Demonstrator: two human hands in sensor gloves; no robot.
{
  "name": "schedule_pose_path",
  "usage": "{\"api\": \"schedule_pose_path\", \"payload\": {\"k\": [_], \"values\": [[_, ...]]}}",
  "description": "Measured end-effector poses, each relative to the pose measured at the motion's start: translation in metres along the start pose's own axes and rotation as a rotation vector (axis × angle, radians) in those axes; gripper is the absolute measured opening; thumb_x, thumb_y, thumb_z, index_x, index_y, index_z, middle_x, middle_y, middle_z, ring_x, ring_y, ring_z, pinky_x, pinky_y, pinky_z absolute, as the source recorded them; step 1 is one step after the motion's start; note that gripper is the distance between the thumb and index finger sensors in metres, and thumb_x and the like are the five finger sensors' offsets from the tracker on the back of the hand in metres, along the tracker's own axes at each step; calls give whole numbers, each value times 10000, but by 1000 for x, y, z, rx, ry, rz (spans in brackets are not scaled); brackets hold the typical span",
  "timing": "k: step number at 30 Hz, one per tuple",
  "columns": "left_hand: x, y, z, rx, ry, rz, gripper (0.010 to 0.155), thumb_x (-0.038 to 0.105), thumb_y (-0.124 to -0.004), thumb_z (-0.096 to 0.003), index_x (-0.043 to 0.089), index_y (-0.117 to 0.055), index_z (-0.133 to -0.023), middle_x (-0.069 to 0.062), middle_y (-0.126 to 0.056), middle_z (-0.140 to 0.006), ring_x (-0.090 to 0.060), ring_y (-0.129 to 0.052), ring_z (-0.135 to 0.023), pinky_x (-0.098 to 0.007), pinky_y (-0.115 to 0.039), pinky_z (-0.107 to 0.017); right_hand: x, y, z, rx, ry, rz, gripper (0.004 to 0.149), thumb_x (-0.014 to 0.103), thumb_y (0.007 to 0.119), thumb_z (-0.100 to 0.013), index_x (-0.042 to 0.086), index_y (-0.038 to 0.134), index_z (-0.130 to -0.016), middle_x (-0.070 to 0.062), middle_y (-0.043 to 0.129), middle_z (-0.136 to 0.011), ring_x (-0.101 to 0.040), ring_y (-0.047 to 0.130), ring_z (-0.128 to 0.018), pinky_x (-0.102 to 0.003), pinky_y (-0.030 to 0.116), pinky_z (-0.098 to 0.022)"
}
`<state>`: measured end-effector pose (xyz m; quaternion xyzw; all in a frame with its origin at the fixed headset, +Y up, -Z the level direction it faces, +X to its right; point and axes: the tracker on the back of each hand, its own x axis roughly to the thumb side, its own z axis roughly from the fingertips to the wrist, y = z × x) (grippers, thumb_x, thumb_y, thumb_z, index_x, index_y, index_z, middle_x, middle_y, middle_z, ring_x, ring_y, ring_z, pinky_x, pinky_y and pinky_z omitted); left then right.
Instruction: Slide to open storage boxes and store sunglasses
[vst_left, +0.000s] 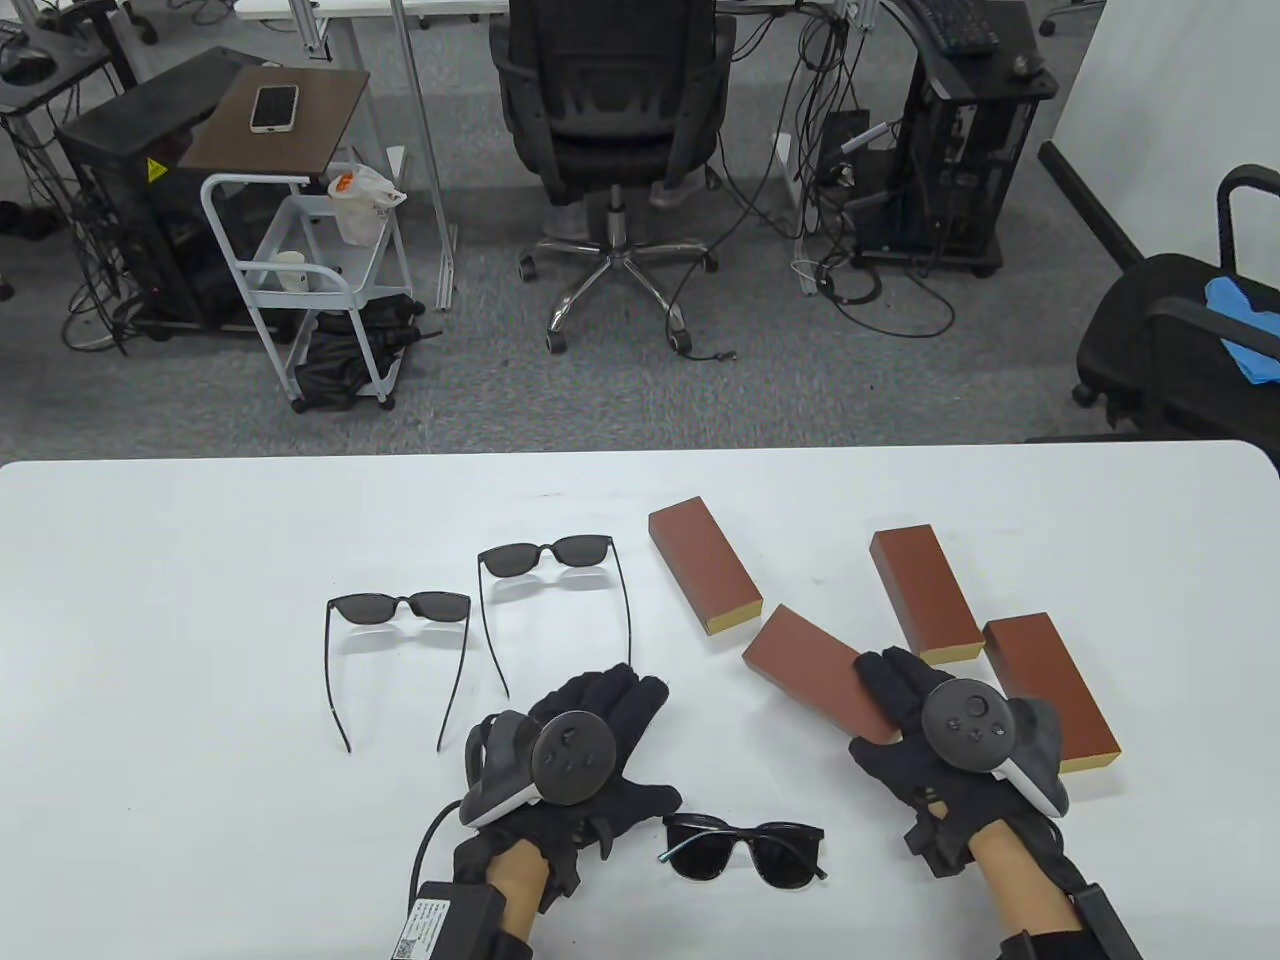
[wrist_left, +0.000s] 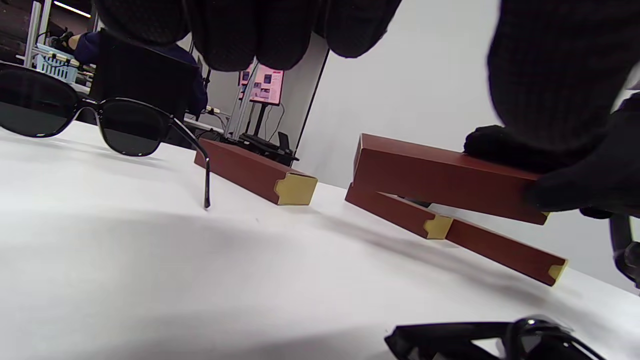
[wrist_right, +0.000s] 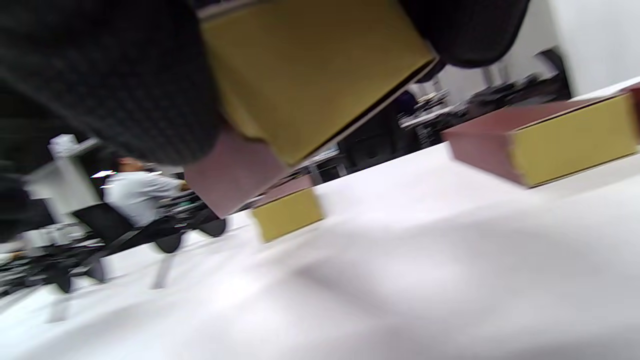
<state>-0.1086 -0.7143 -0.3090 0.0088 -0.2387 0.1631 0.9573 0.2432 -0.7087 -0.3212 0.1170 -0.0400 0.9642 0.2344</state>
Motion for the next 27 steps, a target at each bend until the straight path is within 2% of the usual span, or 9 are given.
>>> {"api": "schedule_pose_path", "payload": {"k": [4, 9, 14, 16, 20, 23, 27], "values": [[1, 5, 2, 53, -43, 32, 994, 739, -910, -251, 400, -499, -1091, 6, -526, -1175, -320, -590, -1066, -634, -576, -709, 15, -2, -1, 59, -104, -102, 755, 442, 988, -256, 309, 627, -906, -85, 601, -1036, -390, 650, -883, -520, 623, -671], [3, 7, 2, 62, -87, 57, 1042, 750, -912, -239, 406, -443, -1103, 11, -509, -1182, -312, -574, -1078, -629, -583, -711, 37, -1, 0, 126, -217, -206, 759, 421, 996, -258, 309, 624, -910, -75, 591, -1047, -385, 631, -900, -524, 607, -682], [5, 7, 1, 55, -108, 114, 1047, 741, -917, -243, 407, -429, -1106, 11, -502, -1186, -313, -574, -1081, -625, -598, -707, 48, 1, 2, 188, -273, -304, 764, 400, 997, -265, 305, 612, -918, -69, 574, -1057, -387, 607, -917, -530, 586, -693], [4, 6, 0, 51, -110, 176, 1054, 739, -914, -256, 403, -401, -1113, 5, -498, -1188, -317, -586, -1080, -624, -620, -697, 50, 2, 3, 170, -277, -337, 766, 390, 993, -268, 302, 606, -923, -71, 560, -1061, -390, 592, -922, -534, 572, -698], [-1, 7, -2, 16, -98, 393, 1031, 619, -975, -293, 388, -398, -1115, 0, -521, -1182, -348, -628, -1068, -641, -633, -686, 48, 0, 2, 189, -279, -415, 772, 383, 990, -274, 299, 592, -930, -70, 546, -1067, -390, 579, -929, -532, 560, -704], [-3, 9, -3, 20, -90, 470, 962, 521, -1002, -313, 340, -474, -1097, -2, -592, -1150, -335, -696, -1038, -618, -674, -675, 46, -1, 2, 189, -277, -471, 780, 372, 988, -278, 297, 578, -937, -83, 533, -1069, -394, 569, -935, -536, 550, -706], [-8, 10, -4, 6, -85, 545, 937, 484, -1030, -298, 307, -537, -1075, -16, -649, -1109, -331, -765, -976, -587, -703, -667, 45, -2, 2, 186, -276, -522, 782, 370, 986, -281, 291, 572, -940, -92, 526, -1069, -397, 569, -937, -535, 551, -706]]}}
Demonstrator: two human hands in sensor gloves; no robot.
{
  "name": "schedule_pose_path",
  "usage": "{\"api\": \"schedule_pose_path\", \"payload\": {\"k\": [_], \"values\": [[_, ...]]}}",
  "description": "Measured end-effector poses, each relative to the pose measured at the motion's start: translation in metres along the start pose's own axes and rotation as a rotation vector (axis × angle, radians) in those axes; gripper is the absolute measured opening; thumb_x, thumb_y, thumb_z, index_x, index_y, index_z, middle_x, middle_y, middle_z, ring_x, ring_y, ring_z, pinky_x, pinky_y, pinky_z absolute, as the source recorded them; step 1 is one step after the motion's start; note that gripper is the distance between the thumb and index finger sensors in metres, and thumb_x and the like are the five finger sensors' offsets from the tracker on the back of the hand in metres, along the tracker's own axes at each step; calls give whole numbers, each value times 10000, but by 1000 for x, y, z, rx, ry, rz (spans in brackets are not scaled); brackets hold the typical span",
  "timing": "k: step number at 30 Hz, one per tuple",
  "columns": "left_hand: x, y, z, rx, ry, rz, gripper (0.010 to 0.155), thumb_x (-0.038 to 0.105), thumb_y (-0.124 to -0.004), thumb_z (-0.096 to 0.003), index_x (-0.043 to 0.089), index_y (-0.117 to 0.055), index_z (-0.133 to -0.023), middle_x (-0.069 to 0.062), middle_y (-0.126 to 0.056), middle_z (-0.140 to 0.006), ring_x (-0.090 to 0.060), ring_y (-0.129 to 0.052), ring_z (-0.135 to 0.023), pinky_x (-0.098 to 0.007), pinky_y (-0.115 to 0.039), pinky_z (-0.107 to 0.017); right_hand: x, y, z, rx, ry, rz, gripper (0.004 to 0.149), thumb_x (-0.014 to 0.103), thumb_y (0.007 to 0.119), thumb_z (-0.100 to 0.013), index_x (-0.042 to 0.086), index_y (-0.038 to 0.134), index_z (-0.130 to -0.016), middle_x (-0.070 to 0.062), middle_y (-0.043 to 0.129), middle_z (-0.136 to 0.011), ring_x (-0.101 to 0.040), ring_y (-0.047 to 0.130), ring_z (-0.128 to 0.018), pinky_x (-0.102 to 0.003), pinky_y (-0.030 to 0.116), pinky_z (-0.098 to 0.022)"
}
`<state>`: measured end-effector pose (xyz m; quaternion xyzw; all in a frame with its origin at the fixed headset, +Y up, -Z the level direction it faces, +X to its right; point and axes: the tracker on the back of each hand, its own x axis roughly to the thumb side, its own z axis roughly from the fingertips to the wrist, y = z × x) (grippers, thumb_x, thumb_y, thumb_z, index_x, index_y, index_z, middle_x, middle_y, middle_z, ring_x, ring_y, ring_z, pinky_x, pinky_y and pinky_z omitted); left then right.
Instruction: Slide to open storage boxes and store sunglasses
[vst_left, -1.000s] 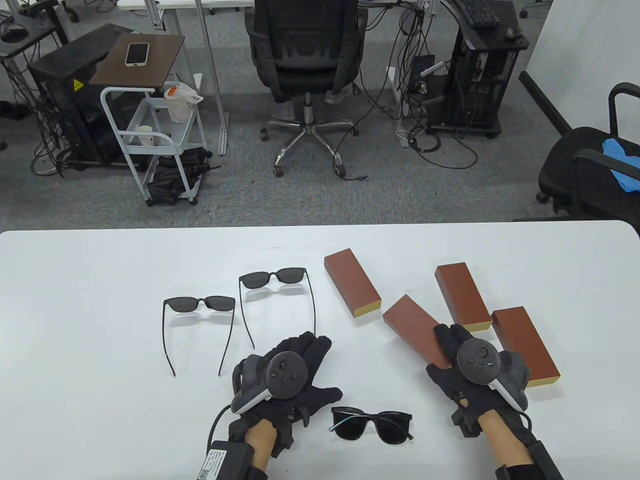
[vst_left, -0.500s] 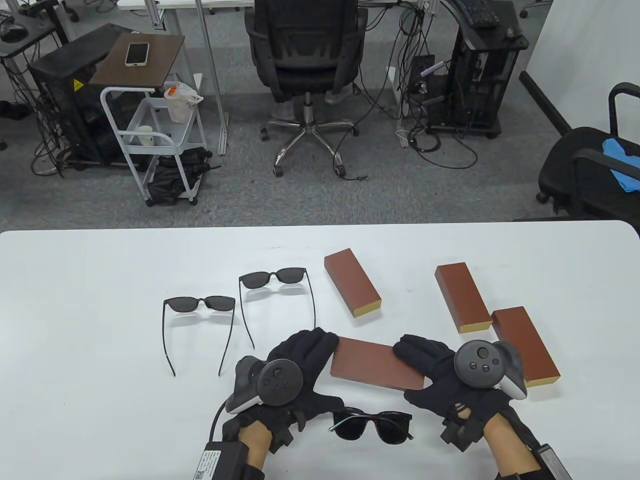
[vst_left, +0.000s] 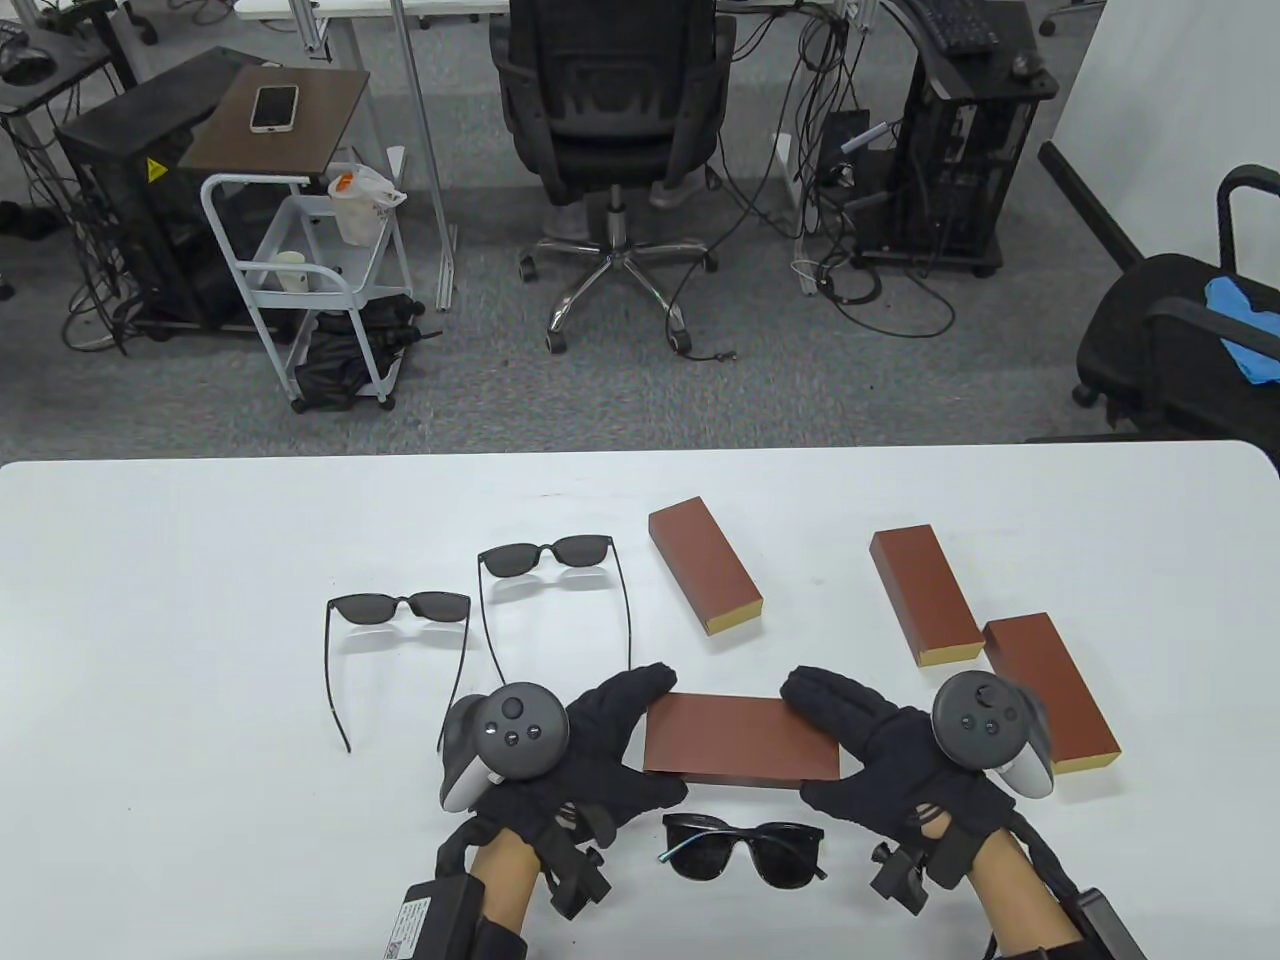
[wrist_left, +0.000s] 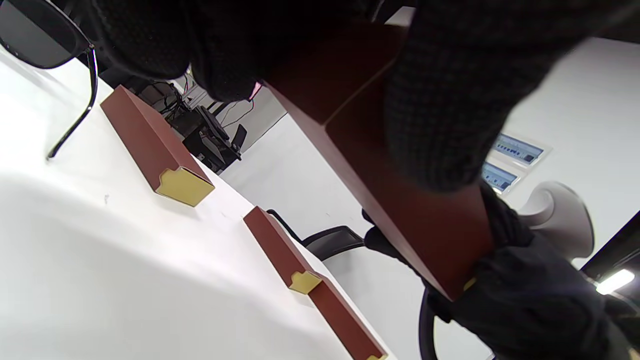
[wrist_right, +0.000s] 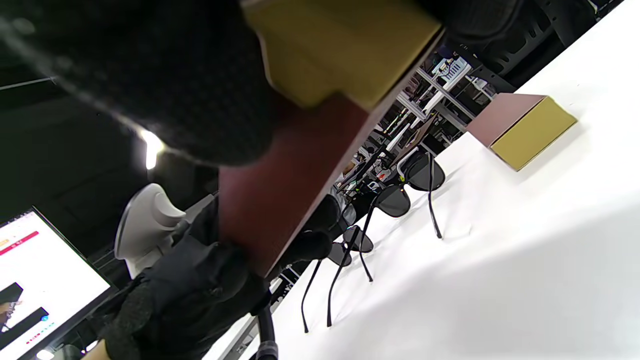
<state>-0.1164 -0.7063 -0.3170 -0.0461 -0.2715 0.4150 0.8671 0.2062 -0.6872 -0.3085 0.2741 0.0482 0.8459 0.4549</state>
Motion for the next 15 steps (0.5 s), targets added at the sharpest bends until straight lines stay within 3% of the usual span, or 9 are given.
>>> {"api": "schedule_pose_path", "payload": {"k": [6, 15], "values": [[-2, 5, 0, 6, 3, 63, 948, 477, -1045, -284, 249, -565, -1070, -39, -681, -1082, -348, -803, -930, -582, -719, -657, -1, -6, 2, -55, -7, -28, 833, 405, 976, -275, 279, 517, -958, -117, 494, -1068, -407, 561, -936, -519, 564, -703], [1, 7, 1, 10, -7, 62, 949, 483, -1040, -288, 257, -561, -1075, -36, -678, -1085, -344, -798, -934, -582, -713, -663, -3, -6, 4, -27, 14, -25, 869, 387, 977, -274, 300, 463, -970, -89, 500, -1073, -408, 576, -948, -549, 583, -689]]}}
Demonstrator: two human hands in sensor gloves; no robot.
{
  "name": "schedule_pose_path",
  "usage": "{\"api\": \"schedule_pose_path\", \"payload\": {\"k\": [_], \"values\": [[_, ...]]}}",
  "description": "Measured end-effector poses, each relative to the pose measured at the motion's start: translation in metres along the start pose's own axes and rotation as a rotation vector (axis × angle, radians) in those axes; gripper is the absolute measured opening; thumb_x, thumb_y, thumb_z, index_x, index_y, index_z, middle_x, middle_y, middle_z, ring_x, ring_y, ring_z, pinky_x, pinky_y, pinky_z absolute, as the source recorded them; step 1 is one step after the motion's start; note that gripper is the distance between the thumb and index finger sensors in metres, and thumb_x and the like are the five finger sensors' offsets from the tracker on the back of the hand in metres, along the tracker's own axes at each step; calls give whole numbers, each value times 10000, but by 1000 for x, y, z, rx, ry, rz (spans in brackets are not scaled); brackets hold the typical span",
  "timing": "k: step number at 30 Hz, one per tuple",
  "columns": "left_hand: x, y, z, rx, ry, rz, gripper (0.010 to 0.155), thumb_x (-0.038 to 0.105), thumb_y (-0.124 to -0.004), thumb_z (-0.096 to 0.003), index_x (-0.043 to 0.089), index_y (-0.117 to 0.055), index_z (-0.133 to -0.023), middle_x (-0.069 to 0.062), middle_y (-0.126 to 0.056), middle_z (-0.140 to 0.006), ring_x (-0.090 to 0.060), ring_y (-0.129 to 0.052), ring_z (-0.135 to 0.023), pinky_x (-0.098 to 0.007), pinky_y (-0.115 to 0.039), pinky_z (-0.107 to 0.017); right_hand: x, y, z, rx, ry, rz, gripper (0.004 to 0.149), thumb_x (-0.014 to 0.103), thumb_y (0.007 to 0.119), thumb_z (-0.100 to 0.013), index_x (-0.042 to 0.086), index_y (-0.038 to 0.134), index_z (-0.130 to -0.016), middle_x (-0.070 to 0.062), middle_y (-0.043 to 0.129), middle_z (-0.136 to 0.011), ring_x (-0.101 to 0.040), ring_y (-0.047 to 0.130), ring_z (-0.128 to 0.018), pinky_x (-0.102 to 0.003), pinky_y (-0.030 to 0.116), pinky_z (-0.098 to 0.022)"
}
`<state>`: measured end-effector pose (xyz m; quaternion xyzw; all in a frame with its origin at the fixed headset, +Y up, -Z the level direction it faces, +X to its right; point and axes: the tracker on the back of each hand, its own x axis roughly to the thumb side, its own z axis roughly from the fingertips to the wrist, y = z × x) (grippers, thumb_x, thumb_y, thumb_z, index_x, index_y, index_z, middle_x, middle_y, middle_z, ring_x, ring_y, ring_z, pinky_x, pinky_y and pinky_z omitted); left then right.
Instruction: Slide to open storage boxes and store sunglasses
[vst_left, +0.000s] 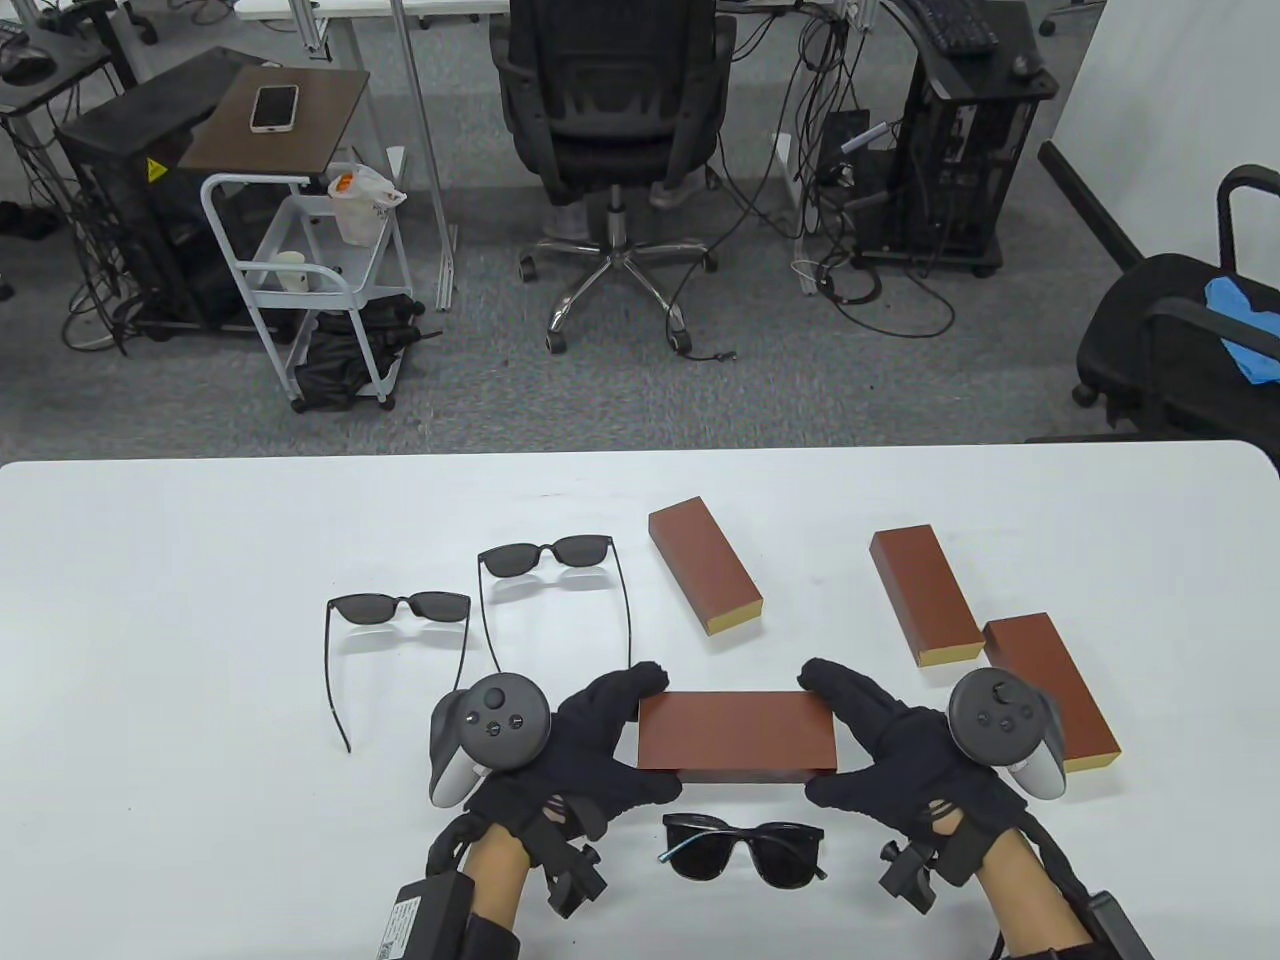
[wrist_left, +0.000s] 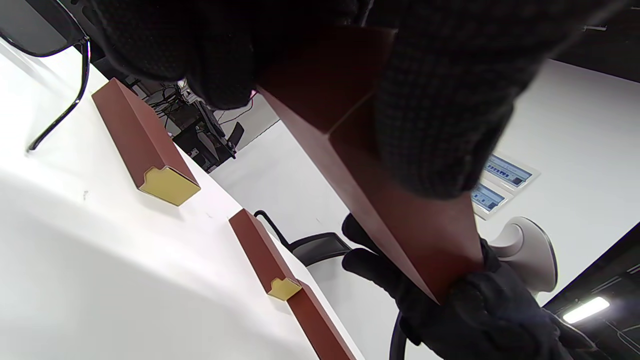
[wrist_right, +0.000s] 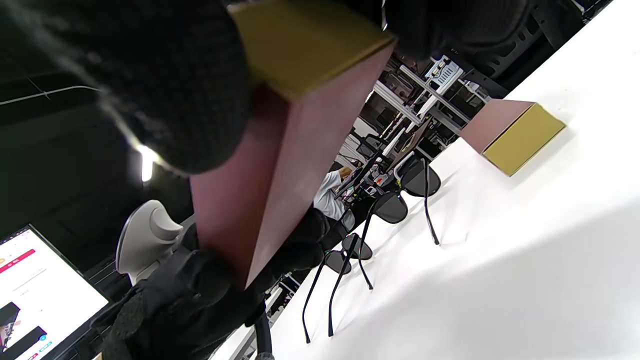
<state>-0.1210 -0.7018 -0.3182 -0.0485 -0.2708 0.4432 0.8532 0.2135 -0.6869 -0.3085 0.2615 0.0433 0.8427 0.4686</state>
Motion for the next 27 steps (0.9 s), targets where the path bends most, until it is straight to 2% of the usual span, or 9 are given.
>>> {"api": "schedule_pose_path", "payload": {"k": [13, 20, 27], "values": [[-1, 5, 2, 34, 1, -15, 939, 490, -1038, -290, 294, -564, -1076, -20, -672, -1095, -331, -790, -951, -582, -711, -663, -6, -12, 3, -79, 44, 32, 884, 348, 1018, -224, 274, 523, -953, -118, 584, -1012, -395, 651, -896, -540, 604, -677], [-8, 12, 6, 65, 18, 6, 927, 479, -1026, -307, 300, -553, -1084, -31, -653, -1109, -340, -770, -967, -590, -703, -664, -16, -29, 10, -126, 83, -28, 844, 315, 1001, -256, 297, 526, -953, -75, 563, -1047, -421, 633, -918, -565, 606, -671], [-14, 17, 9, 81, 39, 34, 918, 475, -1017, -315, 310, -550, -1088, -36, -643, -1118, -342, -760, -980, -593, -701, -664, -26, -45, 17, -156, 106, -114, 813, 279, 996, -269, 299, 548, -947, -73, 554, -1056, -422, 700, -894, -561, 653, -653]]}}
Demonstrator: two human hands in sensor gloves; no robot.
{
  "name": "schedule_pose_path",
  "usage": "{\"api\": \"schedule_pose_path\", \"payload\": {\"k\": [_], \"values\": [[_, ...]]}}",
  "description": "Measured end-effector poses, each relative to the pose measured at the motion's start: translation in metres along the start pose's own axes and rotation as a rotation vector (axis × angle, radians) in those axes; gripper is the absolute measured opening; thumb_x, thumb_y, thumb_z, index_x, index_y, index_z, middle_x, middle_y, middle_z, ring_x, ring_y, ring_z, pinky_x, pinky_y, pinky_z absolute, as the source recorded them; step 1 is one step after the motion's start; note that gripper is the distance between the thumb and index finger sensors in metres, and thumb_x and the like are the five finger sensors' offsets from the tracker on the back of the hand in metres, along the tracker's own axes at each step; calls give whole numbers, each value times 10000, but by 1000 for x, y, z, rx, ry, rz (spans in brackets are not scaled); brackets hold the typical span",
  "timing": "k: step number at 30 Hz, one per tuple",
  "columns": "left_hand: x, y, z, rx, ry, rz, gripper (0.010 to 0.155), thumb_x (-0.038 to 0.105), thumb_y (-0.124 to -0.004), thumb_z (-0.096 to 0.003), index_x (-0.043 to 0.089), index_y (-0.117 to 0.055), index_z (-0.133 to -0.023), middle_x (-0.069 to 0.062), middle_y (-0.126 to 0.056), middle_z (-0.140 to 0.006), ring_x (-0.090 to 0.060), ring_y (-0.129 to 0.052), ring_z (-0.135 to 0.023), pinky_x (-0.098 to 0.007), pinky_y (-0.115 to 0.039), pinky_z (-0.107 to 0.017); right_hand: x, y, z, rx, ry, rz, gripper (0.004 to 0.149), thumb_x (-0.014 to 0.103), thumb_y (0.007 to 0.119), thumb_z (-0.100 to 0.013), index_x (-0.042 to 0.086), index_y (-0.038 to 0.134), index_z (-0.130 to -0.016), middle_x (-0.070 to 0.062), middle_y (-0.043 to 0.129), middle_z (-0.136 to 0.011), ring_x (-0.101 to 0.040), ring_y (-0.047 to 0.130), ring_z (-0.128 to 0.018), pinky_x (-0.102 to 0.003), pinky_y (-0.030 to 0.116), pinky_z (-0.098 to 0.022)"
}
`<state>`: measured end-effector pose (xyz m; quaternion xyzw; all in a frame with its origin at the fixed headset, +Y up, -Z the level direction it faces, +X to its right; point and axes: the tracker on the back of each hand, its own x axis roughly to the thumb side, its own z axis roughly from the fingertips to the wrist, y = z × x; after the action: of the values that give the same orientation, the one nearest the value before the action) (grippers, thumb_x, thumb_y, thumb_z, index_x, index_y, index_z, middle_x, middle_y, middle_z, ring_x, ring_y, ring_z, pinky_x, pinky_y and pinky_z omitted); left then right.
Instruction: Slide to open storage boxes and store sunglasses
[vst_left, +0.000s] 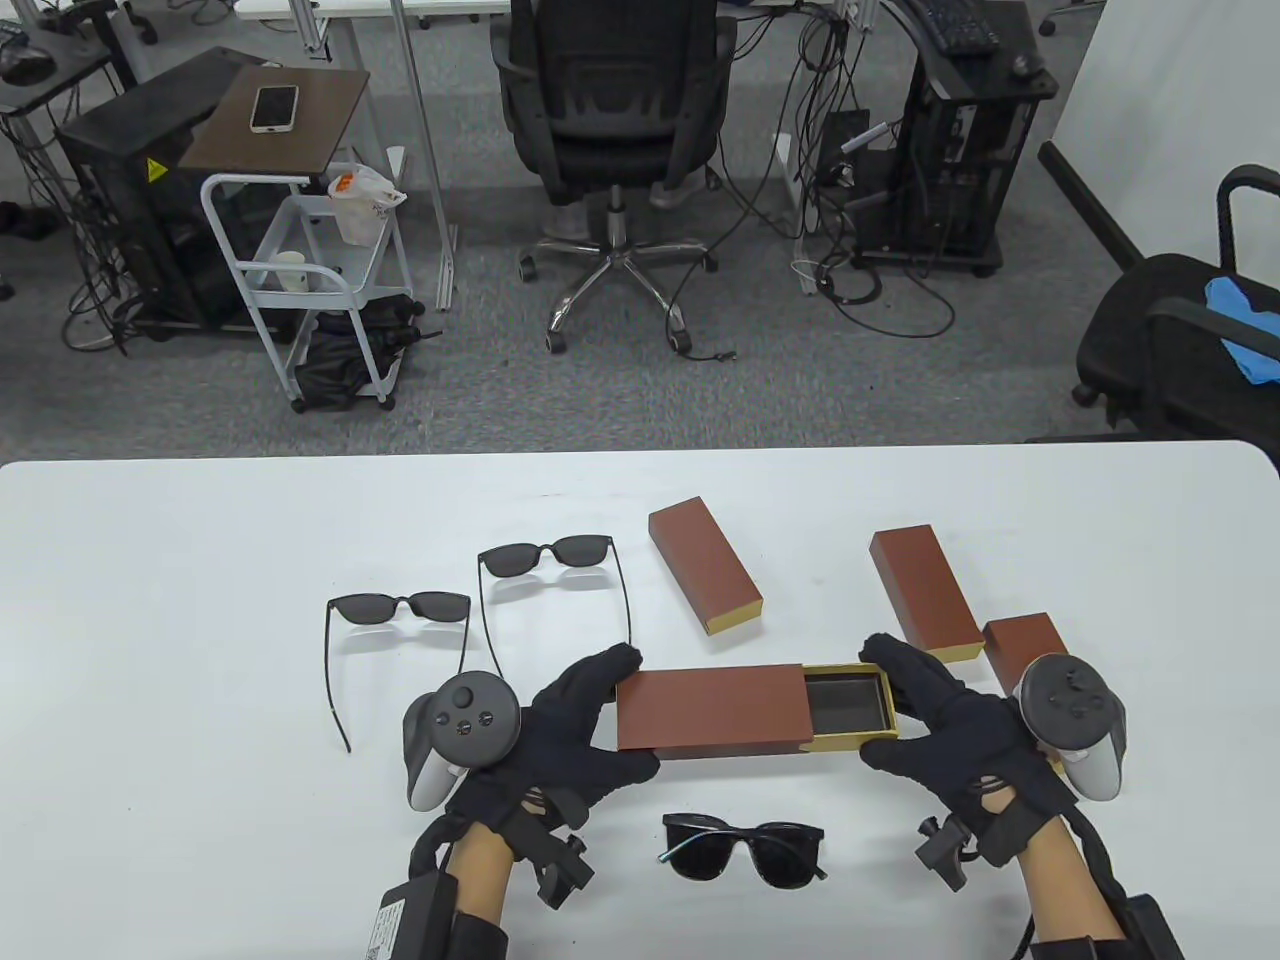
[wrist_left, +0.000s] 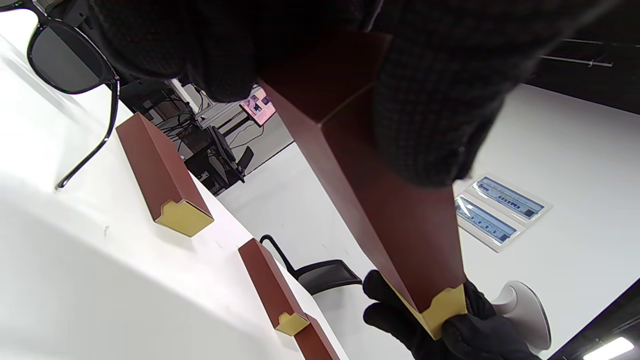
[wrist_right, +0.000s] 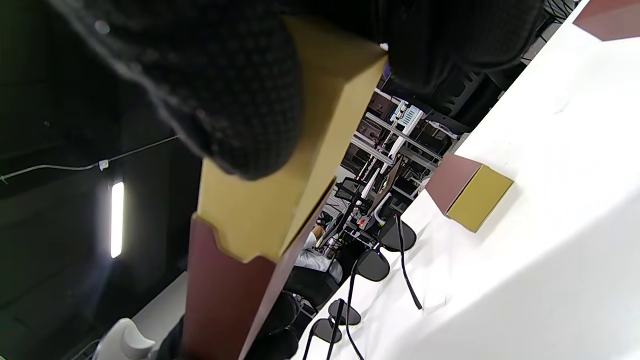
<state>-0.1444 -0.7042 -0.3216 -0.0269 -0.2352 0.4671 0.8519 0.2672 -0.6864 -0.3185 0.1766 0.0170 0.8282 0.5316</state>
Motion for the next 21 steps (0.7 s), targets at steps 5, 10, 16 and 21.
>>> {"api": "schedule_pose_path", "payload": {"k": [5, 10, 16, 21], "values": [[-2, -1, 1, 8, 8, 36, 910, 474, -1007, -327, 318, -542, -1093, -39, -630, -1127, -346, -748, -988, -596, -696, -665, -5, -9, 3, -14, 8, -41, 798, 270, 1001, -266, 293, 573, -939, -80, 569, -1051, -418, 720, -886, -549, 667, -654], [-1, -3, 1, 23, 21, 103, 904, 498, -966, -354, 312, -503, -1108, -60, -573, -1152, -362, -703, -1007, -617, -664, -667, -4, -11, 3, -42, -9, -90, 789, 267, 1007, -260, 284, 593, -931, -93, 584, -1038, -414, 740, -872, -538, 684, -650], [-1, -6, 2, 113, 56, 245, 841, 607, -826, -406, 311, -486, -1116, -73, -550, -1157, -364, -694, -997, -599, -669, -656, 2, -11, 3, -74, -46, -115, 789, 271, 1017, -249, 279, 608, -924, -100, 598, -1026, -406, 762, -861, -524, 708, -642], [-5, -9, 4, 148, 152, 410, 810, 580, -799, -456, 308, -435, -1126, -90, -531, -1156, -351, -722, -967, -565, -701, -622, 4, -7, 2, -82, -71, -143, 788, 269, 1020, -248, 274, 611, -922, -104, 598, -1025, -401, 762, -861, -519, 712, -641]]}}
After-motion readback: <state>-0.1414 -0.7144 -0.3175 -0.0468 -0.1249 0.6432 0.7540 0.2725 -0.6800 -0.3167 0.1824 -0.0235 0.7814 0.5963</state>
